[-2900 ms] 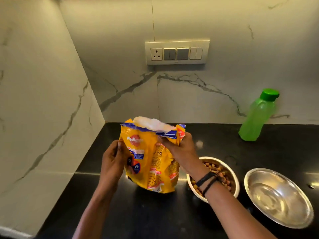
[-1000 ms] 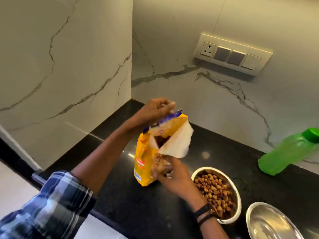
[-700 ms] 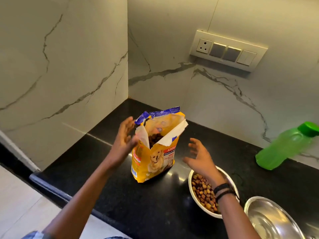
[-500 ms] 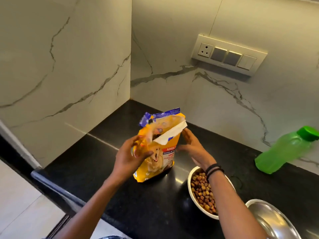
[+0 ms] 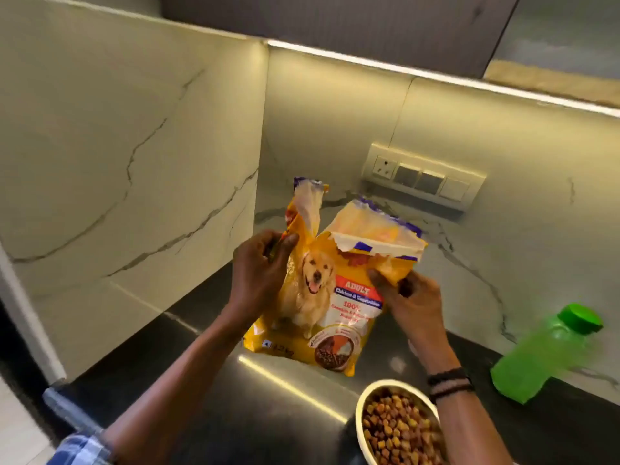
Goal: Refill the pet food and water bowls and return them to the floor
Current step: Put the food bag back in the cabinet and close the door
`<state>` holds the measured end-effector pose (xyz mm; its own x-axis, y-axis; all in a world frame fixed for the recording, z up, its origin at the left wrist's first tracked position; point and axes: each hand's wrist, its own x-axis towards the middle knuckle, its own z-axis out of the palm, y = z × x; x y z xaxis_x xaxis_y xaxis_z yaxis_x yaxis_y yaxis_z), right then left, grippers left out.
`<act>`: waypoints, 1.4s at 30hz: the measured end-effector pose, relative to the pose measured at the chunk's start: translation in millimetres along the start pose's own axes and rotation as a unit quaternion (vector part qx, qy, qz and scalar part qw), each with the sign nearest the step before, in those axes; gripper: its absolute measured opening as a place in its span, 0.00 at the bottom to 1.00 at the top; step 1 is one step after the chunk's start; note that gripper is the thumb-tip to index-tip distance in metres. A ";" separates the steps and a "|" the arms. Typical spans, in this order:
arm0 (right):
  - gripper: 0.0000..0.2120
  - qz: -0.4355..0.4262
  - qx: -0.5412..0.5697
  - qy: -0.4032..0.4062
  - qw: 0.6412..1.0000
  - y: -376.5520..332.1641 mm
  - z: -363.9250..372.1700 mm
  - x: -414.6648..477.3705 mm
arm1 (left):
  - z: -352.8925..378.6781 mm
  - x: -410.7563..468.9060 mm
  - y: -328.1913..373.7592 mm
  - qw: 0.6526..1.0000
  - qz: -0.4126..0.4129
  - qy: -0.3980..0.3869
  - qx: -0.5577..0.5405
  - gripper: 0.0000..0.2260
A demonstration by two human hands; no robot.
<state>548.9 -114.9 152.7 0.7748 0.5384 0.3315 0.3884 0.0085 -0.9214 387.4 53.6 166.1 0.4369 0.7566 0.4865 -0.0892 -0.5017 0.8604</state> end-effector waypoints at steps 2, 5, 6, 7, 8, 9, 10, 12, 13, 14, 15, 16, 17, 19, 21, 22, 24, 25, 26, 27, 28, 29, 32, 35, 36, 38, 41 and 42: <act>0.18 -0.034 0.012 0.027 0.999 -32.5 -21.4 4.1 | 9.9 16.6 40.9 0.998 0.023 0.008 -0.053 0.12; 0.39 -0.004 0.061 0.016 0.998 -67.5 -54.1 -2.8 | 27.4 28.7 100.4 0.987 0.032 0.011 -0.159 0.10; 0.46 0.009 0.056 -0.006 0.998 -76.3 -63.5 -7.9 | 33.4 31.5 120.8 0.982 0.046 0.003 -0.182 0.09; 0.50 0.022 0.057 -0.029 0.998 -82.4 -71.4 -13.8 | 38.5 33.7 139.4 0.978 0.060 -0.007 -0.201 0.09; 0.53 0.033 0.064 -0.041 0.997 -88.7 -79.2 -18.7 | 43.6 35.9 158.2 0.973 0.071 -0.014 -0.218 0.09; 0.57 0.041 0.073 -0.037 0.996 -94.9 -86.3 -21.9 | 48.3 38.2 176.3 0.969 0.079 -0.018 -0.234 0.09; 0.59 0.040 0.073 -0.026 0.996 -101.0 -91.3 -25.8 | 51.3 39.4 191.5 0.965 0.084 -0.022 -0.246 0.08; 0.55 0.007 0.047 0.024 0.999 -121.0 -106.7 -29.0 | 58.0 41.3 222.6 0.954 0.101 -0.034 -0.281 0.08; 0.51 -0.016 0.038 0.055 0.998 -132.9 -116.3 -30.2 | 60.9 41.7 236.5 0.947 0.110 -0.041 -0.299 0.09; 0.49 -0.034 0.029 0.085 0.995 -146.8 -127.2 -32.1 | 63.5 42.1 249.9 0.940 0.120 -0.049 -0.317 0.09; 0.49 -0.050 0.015 0.106 0.993 -159.6 -137.7 -34.1 | 64.9 42.4 261.8 0.932 0.127 -0.057 -0.336 0.10; 0.50 -0.070 -0.003 0.124 0.990 -174.4 -149.5 -36.0 | 67.1 44.2 274.9 0.922 0.135 -0.064 -0.357 0.10; 0.51 -0.091 -0.021 0.141 0.986 -190.0 -160.6 -38.1 | 70.1 47.2 287.7 0.914 0.144 -0.067 -0.373 0.10; 0.50 -0.129 -0.049 0.169 0.976 -221.6 -181.3 -39.6 | 79.2 56.9 314.9 0.906 0.169 -0.059 -0.383 0.10; 0.42 -0.152 -0.061 0.179 0.970 -249.4 -199.7 -36.0 | 90.8 68.7 341.2 0.899 0.192 -0.054 -0.389 0.11; 0.41 -0.157 -0.068 0.181 0.968 -263.0 -208.0 -33.2 | 97.8 75.9 353.8 0.896 0.205 -0.053 -0.391 0.12; 0.42 -0.176 -0.090 0.205 0.959 -286.9 -226.3 -23.1 | 114.7 90.9 376.8 0.891 0.235 -0.042 -0.386 0.16; 0.41 -0.187 -0.096 0.219 0.953 -296.7 -232.9 -16.6 | 122.9 98.6 385.7 0.890 0.254 -0.029 -0.377 0.17; 0.38 -0.201 -0.099 0.232 0.947 -305.9 -238.4 -9.9 | 130.5 106.0 395.1 0.888 0.278 -0.017 -0.366 0.17; 0.37 -0.213 -0.104 0.240 0.942 -313.8 -243.2 -2.5 | 137.6 113.0 403.3 0.885 0.297 -0.011 -0.358 0.16; 0.37 -0.221 -0.116 0.245 0.937 -320.0 -247.7 5.3 | 144.4 119.9 410.3 0.883 0.309 -0.013 -0.353 0.15; 0.39 -0.227 -0.131 0.250 0.932 -324.2 -252.0 13.7 | 151.5 127.3 416.4 0.883 0.316 -0.021 -0.346 0.15; 0.37 -0.236 -0.144 0.272 0.922 -321.3 -260.7 39.1 | 174.2 151.2 422.4 0.895 0.314 -0.061 -0.312 0.15; 0.31 -0.235 -0.166 0.281 0.915 -297.8 -264.6 63.3 | 193.3 167.1 408.0 0.902 0.261 -0.187 -0.288 0.15; 0.30 -0.231 -0.170 0.282 0.916 -288.5 -267.1 71.1 | 198.9 170.2 398.5 0.892 0.245 -0.246 -0.289 0.17; 0.28 -0.215 -0.169 0.286 0.918 -275.9 -272.1 85.4 | 208.8 172.7 376.3 0.877 0.228 -0.330 -0.264 0.30; 0.29 -0.190 -0.151 0.271 0.931 -270.7 -280.0 109.0 | 223.4 176.6 339.8 0.906 0.292 -0.299 -0.067 0.51; 0.30 -0.182 -0.151 0.261 0.936 -269.0 -282.0 116.9 | 229.3 177.6 330.9 0.909 0.329 -0.255 0.007 0.53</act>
<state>675.6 -291.9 496.4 0.6715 0.0613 0.7385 0.7360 -0.1703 -0.6552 640.6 -74.2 502.4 0.6516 -0.0007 0.7585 -0.4714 -0.7839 0.4042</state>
